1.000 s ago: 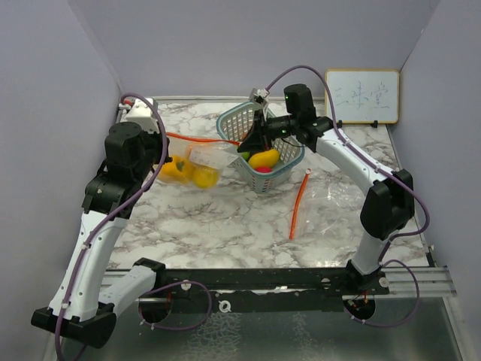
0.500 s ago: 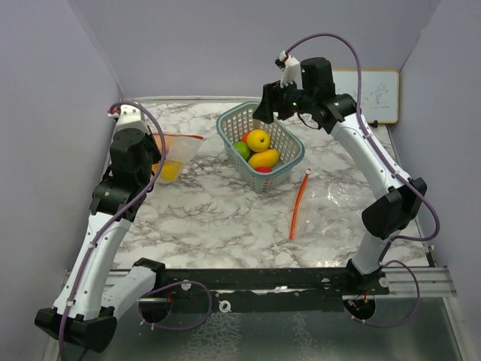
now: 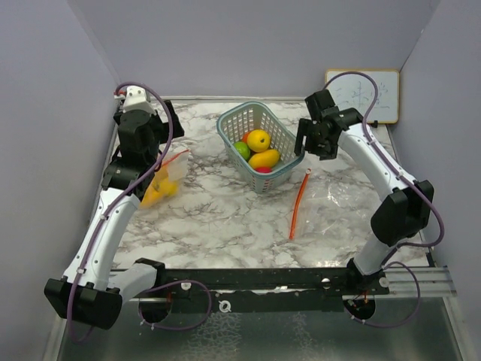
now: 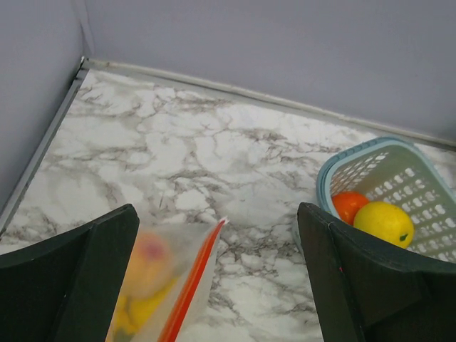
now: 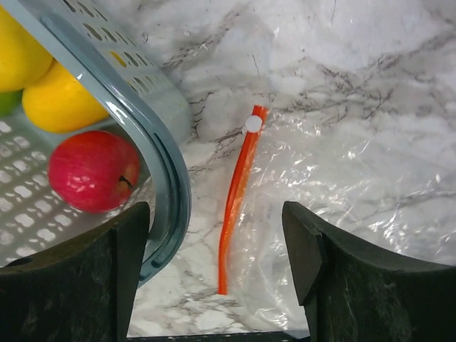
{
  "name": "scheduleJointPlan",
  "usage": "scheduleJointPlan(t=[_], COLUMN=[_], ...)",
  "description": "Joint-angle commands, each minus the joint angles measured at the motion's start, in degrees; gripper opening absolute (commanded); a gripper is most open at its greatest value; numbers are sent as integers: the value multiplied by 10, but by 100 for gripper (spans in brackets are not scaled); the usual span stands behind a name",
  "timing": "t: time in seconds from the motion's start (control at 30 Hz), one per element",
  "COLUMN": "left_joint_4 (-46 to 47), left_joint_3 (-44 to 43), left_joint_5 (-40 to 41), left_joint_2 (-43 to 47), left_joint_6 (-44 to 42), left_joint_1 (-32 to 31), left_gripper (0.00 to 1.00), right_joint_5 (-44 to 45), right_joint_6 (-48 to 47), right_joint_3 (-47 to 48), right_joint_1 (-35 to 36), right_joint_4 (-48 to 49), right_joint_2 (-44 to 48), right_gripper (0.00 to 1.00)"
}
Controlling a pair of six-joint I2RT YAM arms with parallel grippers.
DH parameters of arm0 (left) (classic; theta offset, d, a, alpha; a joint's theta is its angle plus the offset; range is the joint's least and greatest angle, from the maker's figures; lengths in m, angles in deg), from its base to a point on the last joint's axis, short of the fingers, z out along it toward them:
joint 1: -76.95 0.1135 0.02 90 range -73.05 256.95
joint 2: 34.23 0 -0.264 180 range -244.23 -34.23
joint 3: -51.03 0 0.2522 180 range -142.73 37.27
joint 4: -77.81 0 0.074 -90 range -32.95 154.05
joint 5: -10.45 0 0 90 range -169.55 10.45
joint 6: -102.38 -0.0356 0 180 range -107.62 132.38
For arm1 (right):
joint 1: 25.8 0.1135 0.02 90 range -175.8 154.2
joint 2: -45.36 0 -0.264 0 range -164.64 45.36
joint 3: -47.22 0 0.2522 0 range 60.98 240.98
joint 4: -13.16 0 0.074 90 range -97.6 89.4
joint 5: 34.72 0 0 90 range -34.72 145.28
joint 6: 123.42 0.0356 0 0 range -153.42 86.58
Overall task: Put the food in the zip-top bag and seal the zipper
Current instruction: Move the bin to the center of the board.
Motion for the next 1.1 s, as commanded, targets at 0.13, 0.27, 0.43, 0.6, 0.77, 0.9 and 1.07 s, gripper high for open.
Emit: scheduleJointPlan(t=[0.13,0.27,0.43,0.6,0.77,0.9,1.07], left_joint_4=[82,83,93,95,85,82,87], left_joint_3=[-24,-16,-11,-6,-7,-11,-14], left_joint_5=[-79,-92,-96,-100,-95,-92,-96], left_joint_2=[-14,-18,-24,-23,-21,-19,-22], left_joint_6=[-7,-6,-7,-3,-7,-13,-16], left_joint_1=[4,3,2,2,2,2,2], left_gripper=[95,94,94,94,94,94,94], right_joint_5=[4,-16,-198,-310,-340,-291,-183], right_joint_6=[105,98,27,45,36,8,-10], right_joint_3=[-123,-181,-185,-160,-130,-86,-26], right_joint_1=[3,3,3,3,4,5,5], right_joint_4=[12,94,266,308,322,329,280], right_joint_2=[98,177,182,106,60,74,126], right_gripper=[74,74,73,67,64,65,69])
